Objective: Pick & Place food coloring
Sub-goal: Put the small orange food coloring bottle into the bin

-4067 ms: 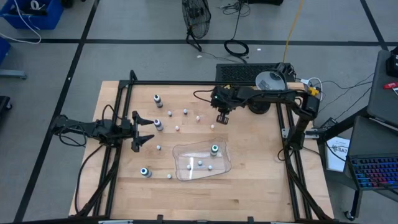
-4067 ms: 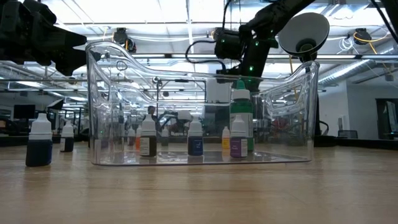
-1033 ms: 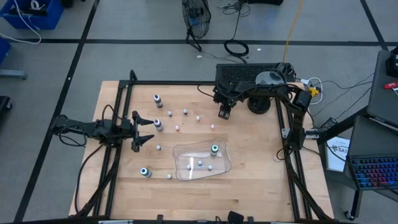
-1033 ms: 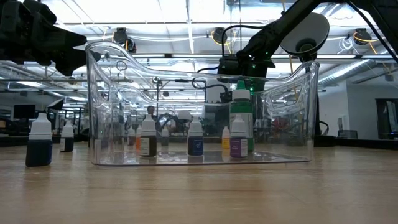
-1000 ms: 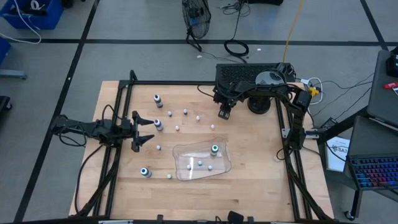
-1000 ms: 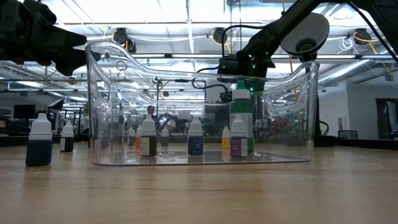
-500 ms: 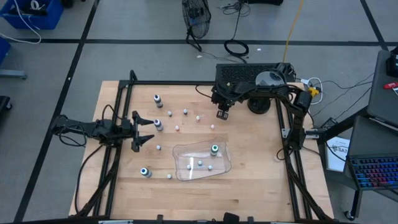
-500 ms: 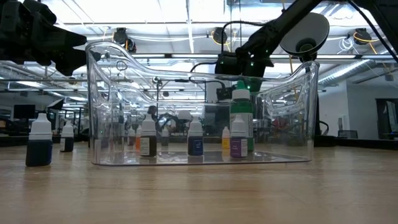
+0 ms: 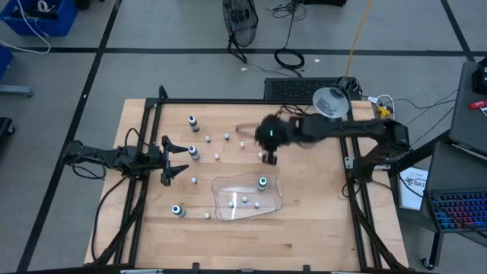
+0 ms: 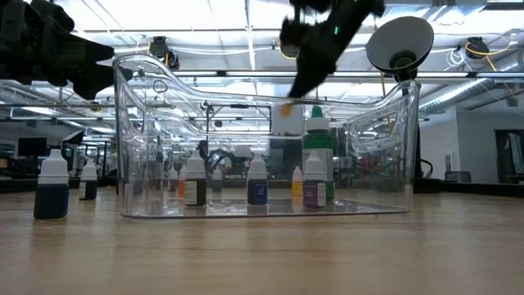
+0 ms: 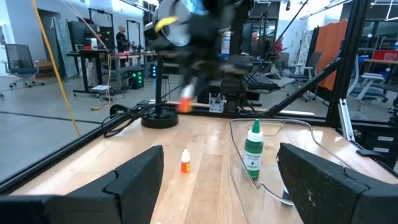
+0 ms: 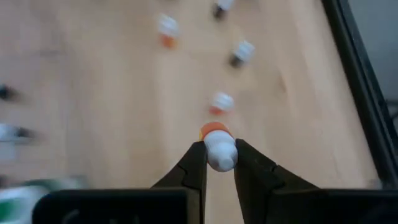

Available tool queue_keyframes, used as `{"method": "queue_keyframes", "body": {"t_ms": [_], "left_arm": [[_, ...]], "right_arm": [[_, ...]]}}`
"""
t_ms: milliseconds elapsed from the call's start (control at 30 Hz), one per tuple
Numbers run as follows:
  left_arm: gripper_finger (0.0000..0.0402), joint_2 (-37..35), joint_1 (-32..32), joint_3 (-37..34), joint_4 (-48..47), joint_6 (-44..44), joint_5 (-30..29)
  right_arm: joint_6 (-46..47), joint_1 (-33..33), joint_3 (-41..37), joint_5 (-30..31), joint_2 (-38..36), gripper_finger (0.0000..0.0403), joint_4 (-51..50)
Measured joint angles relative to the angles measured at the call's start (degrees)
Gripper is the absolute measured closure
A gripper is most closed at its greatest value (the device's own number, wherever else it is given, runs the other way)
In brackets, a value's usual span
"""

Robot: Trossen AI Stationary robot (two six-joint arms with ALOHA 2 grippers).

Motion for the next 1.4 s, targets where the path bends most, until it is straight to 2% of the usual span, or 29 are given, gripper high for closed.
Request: {"method": "queue_keyframes", "body": {"t_ms": [167, 300, 533, 633, 767, 967, 1133, 1400], "left_arm": [[0.0092, 0.0, 0.0, 0.0, 0.0, 0.0, 0.0], [0.0092, 0.0, 0.0, 0.0, 0.0, 0.0, 0.0], [0.0091, 0.0, 0.0, 0.0, 0.1, 0.0, 0.0], [0.0091, 0.0, 0.0, 0.0, 0.0, 0.0, 0.0], [0.0091, 0.0, 0.0, 0.0, 0.0, 0.0, 0.0], [0.0091, 0.0, 0.0, 0.0, 0.0, 0.0, 0.0], [0.0092, 0.0, 0.0, 0.0, 0.0, 0.0, 0.0], [0.0091, 0.0, 0.0, 0.0, 0.0, 0.0, 0.0]], "right_arm": [[1.8, 12.3, 8.1, 8.1, 2.0, 0.0360, -2.2], [2.7, 18.1, 21.7, 10.2, 8.7, 0.0360, -8.7], [4.3, 20.0, 49.6, 10.1, 24.6, 0.0360, -23.4], [6.6, 19.6, 56.3, 10.1, 30.3, 0.0360, -28.9], [9.3, 19.5, 56.4, 9.8, 35.3, 0.0360, -32.1], [13.5, 19.6, 52.4, 4.5, 39.8, 0.0360, -32.4], [15.5, 19.3, 45.3, 3.5, 39.8, 0.0360, -28.0], [17.1, 18.8, 36.7, -2.8, 39.9, 0.0360, -24.2]]}}
